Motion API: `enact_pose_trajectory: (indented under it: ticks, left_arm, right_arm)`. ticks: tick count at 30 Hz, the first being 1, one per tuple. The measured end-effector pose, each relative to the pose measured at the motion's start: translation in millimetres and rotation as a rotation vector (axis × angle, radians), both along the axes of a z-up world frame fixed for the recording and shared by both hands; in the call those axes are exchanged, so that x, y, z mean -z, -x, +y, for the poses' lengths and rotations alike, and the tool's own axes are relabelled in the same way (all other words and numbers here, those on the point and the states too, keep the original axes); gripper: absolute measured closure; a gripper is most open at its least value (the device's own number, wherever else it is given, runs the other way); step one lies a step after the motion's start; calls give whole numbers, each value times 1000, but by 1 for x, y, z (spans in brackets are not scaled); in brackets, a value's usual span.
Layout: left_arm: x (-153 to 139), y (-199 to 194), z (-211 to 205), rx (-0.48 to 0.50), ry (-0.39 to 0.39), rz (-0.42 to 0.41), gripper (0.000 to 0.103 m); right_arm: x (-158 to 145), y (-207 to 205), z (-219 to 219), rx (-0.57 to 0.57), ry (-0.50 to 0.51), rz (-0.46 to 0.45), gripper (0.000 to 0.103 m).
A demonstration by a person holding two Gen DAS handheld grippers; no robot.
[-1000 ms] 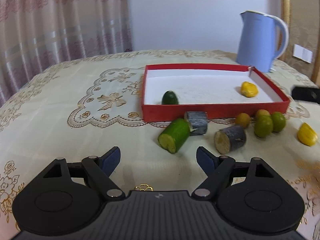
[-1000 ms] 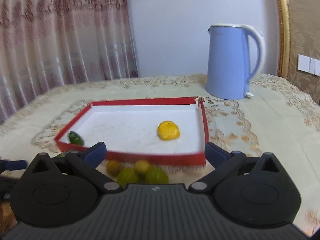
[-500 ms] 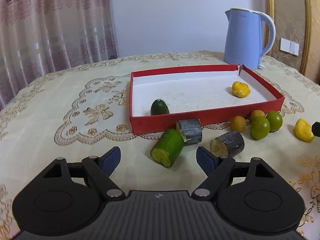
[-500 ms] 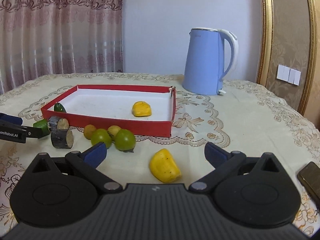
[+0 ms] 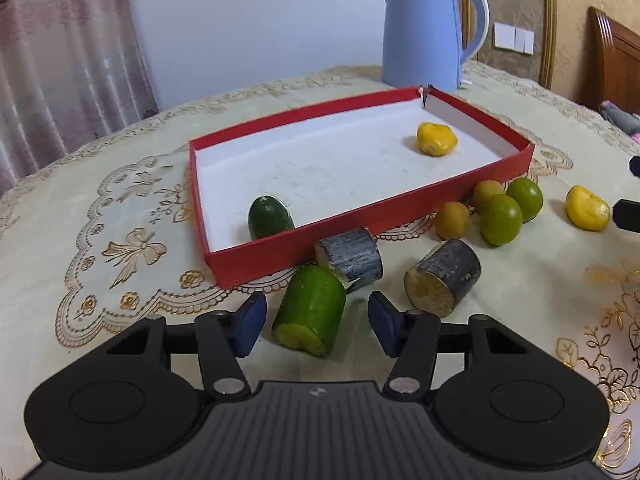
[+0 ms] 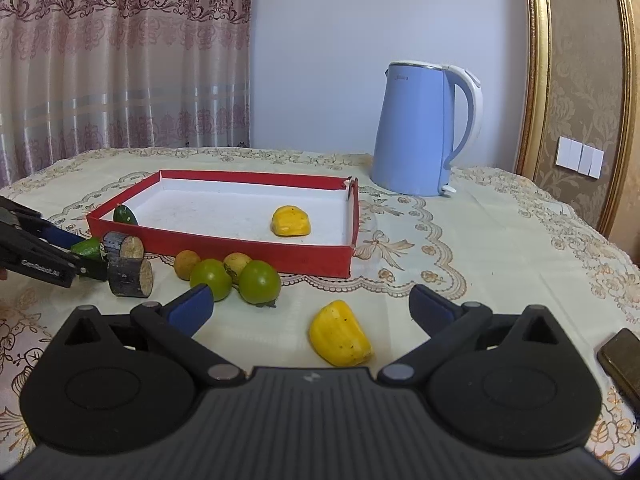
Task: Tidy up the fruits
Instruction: 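Lower the left gripper onto a second cucumber chunk and close it, then hold the cucumber chunk in the left gripper while the right gripper grasps another yellow fruit piece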
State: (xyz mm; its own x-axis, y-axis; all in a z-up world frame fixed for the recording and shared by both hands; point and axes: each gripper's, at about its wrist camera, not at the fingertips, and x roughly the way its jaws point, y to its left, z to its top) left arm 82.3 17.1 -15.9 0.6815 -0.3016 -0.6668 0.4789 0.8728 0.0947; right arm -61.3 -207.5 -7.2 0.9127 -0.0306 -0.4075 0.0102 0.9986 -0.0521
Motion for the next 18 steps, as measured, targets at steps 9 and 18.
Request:
enact_pose_trajectory:
  ticks: [9,18]
  left_arm:
    - [-3,5,1,-35,-22,-7,72]
    - [-1,26,-7,-168,-5,-20,72]
  right_arm:
    - [0,2,-3,-3,-16,3,0]
    - [11,-11,-10,-27,-29,85,9]
